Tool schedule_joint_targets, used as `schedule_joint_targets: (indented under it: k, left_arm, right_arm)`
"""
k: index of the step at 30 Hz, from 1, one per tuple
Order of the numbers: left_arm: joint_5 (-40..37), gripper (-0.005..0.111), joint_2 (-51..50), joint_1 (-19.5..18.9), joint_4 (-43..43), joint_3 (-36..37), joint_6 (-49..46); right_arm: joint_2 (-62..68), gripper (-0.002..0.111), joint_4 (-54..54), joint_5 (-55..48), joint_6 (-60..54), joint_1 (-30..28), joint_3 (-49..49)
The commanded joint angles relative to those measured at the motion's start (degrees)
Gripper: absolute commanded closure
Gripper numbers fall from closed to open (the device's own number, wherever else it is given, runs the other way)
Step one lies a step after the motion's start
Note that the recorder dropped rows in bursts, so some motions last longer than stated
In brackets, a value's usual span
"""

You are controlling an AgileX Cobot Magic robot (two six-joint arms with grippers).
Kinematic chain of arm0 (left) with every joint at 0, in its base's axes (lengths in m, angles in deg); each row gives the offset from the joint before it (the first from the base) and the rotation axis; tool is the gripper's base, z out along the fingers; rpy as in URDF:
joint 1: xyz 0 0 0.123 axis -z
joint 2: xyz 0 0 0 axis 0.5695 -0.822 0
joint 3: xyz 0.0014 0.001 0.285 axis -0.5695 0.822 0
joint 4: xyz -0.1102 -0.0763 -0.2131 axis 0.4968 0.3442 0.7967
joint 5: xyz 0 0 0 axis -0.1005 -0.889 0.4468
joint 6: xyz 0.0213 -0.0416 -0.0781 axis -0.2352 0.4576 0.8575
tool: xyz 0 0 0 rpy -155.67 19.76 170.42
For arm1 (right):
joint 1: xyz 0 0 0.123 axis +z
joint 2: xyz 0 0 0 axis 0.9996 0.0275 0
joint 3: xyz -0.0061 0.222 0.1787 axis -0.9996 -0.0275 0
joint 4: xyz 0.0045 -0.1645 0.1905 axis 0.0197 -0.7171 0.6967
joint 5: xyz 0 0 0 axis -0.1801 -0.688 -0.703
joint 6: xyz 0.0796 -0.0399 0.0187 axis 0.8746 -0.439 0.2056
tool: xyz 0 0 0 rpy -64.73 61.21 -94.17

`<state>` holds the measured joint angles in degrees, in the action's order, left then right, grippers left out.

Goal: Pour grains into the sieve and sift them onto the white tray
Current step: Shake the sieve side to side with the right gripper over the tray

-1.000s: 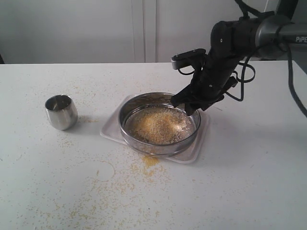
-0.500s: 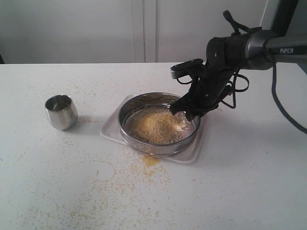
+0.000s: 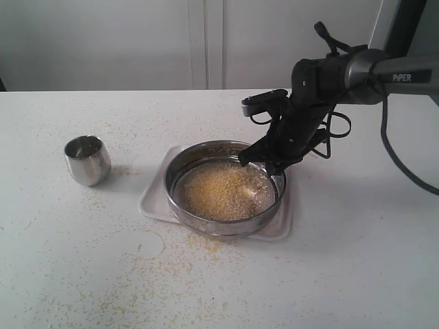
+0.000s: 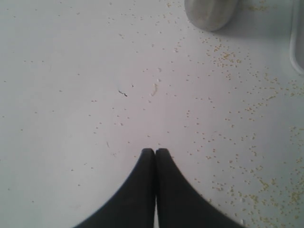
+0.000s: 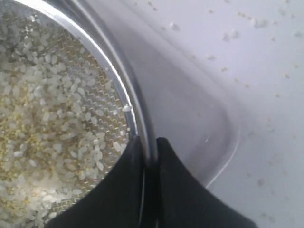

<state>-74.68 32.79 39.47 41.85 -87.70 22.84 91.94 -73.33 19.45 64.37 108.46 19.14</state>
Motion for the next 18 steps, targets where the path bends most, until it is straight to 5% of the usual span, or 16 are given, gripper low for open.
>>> schedule_joint_targets:
  k: [1, 18]
  left_arm:
    - [-0.1, 0.106, 0.4, 0.0, 0.2, 0.3, 0.1]
    - [-0.1, 0.106, 0.4, 0.0, 0.2, 0.3, 0.1]
  right_arm:
    - [-0.4, 0.108, -0.6, 0.6, 0.7, 0.0, 0.2]
    - [-4.5, 0.108, 0.7, -10.5, -0.7, -0.3, 7.8]
